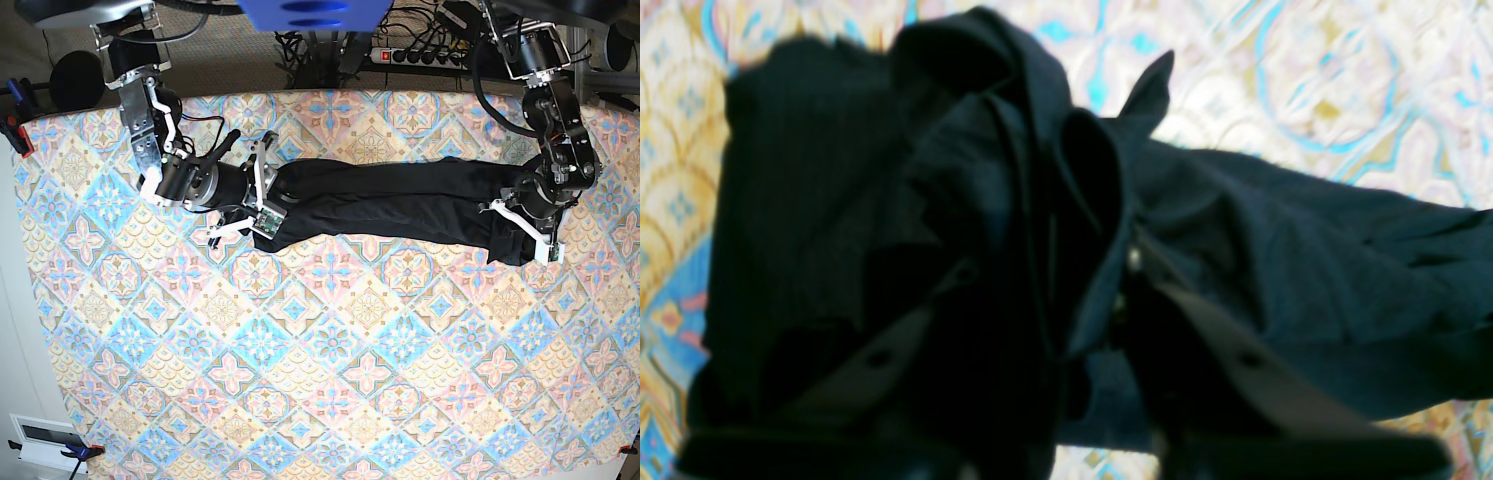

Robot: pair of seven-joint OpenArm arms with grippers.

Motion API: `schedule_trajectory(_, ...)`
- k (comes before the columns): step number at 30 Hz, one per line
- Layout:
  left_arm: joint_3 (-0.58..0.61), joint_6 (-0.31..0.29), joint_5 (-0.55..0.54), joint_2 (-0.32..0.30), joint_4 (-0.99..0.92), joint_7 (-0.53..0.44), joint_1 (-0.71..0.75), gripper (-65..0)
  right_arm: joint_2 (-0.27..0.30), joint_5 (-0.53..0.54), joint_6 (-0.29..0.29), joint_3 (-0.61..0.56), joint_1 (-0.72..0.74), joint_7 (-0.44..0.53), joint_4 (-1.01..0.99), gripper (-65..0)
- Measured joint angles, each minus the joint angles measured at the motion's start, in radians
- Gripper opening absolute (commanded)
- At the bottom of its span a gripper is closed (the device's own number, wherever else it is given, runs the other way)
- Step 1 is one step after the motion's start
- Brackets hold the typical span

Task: Layout the t-shirt on the table in an organized manner, then fold the t-shirt properly
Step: 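Fold the strip end with the left gripper toward the right gripper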

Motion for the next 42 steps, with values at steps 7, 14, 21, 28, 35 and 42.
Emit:
schedule_trajectory(7,0.0,-0.007,-0.108,-0.034,0.076,0.103,0.025,-33.8,0.0,0.0,0.0,0.0,0.001,0.0,0.0,-47.5)
schedule_trajectory(14,-0.066,-0.011,-0.281,-0.142,0.096,0.089,0.09,-33.6,0.0,0.001,0.0,0.0,0.001,0.002,0.0,-47.5)
schedule_trajectory(21,-0.12,-0.004,-0.262,-0.138,-0.111,0.004,0.089,-34.2,-0.002,0.0,0.0,0.0,0.001,0.001,0.0,-47.5)
schedule_trajectory(28,0.061,-0.002,-0.271,-0.114,-0.122,-0.031,0.089,-36.9,-0.002,0.0,0.0,0.0,0.005,0.001,0.0,-47.5)
schedule_trajectory(35,0.124,-0.004,-0.34,-0.109,0.151,0.003,0.23,-40.8,0.0,0.0,0.0,0.0,0.005,0.0,-0.002,-47.5)
schedule_trajectory(42,0.122,-0.005,-0.341,-0.114,0.176,0.048,0.229,-41.8,0.0,0.0,0.0,0.0,0.005,0.0,-0.003,-47.5)
